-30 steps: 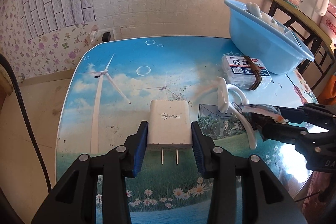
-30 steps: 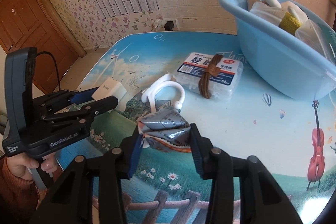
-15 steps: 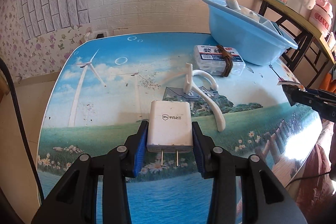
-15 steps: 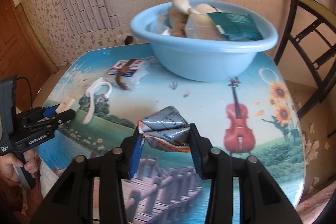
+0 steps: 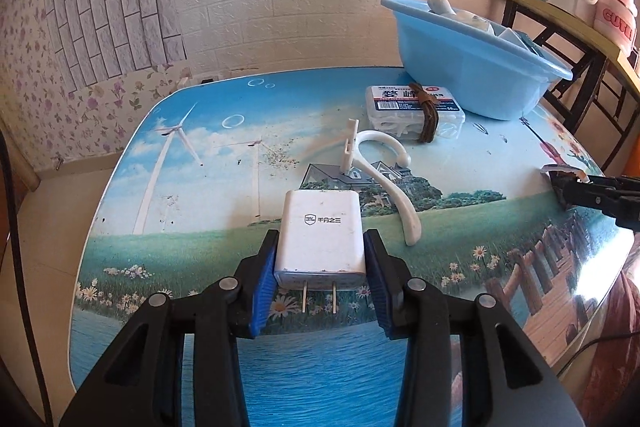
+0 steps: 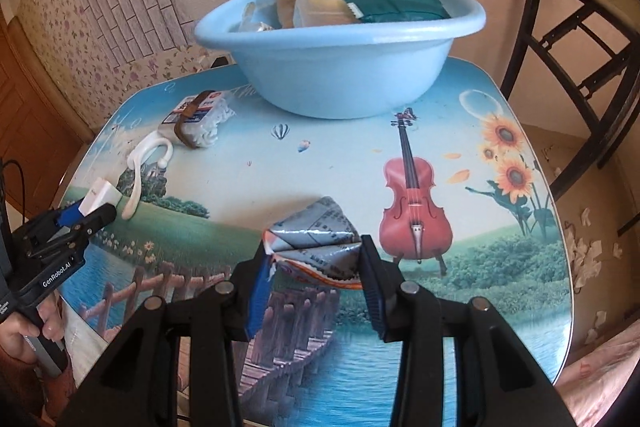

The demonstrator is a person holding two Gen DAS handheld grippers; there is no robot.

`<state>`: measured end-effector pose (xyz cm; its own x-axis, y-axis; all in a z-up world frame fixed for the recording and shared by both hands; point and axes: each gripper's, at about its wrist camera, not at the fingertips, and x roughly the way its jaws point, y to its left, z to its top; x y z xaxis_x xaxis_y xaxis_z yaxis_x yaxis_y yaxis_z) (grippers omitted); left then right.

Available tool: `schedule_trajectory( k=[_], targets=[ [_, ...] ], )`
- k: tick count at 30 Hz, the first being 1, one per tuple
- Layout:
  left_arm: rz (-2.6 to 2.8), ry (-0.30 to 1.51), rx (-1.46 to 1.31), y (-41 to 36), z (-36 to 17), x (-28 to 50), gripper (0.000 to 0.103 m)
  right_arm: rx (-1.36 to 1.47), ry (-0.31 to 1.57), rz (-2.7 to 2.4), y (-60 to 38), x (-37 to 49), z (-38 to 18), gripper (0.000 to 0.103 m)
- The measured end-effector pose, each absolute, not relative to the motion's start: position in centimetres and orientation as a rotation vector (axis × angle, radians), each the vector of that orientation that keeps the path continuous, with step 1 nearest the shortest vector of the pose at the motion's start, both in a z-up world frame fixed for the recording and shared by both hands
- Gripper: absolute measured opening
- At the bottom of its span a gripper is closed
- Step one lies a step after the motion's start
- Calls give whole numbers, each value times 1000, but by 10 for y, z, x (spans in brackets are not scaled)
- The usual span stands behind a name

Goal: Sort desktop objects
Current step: 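Carry the charger and wrapper into the blue basin and open both tools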

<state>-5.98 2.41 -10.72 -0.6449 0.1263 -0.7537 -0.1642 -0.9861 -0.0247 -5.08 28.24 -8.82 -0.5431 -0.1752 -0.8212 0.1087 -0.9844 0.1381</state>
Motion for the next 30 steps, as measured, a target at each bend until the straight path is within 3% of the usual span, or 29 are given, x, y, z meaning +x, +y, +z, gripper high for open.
schedule_trajectory(
  k=[14,17,30],
  targets=[
    [2722,55,-1198,25,-108,-55,41,1406,35,-2674,262,-58,-96,44],
    [2724,57,-1195,26,-107,-55,41,1397,17,-2654,260,-59,-97,57],
    [2729,54,-1165,24,-108,-53,41,1321,35,-2741,257,-50,-98,55]
  ],
)
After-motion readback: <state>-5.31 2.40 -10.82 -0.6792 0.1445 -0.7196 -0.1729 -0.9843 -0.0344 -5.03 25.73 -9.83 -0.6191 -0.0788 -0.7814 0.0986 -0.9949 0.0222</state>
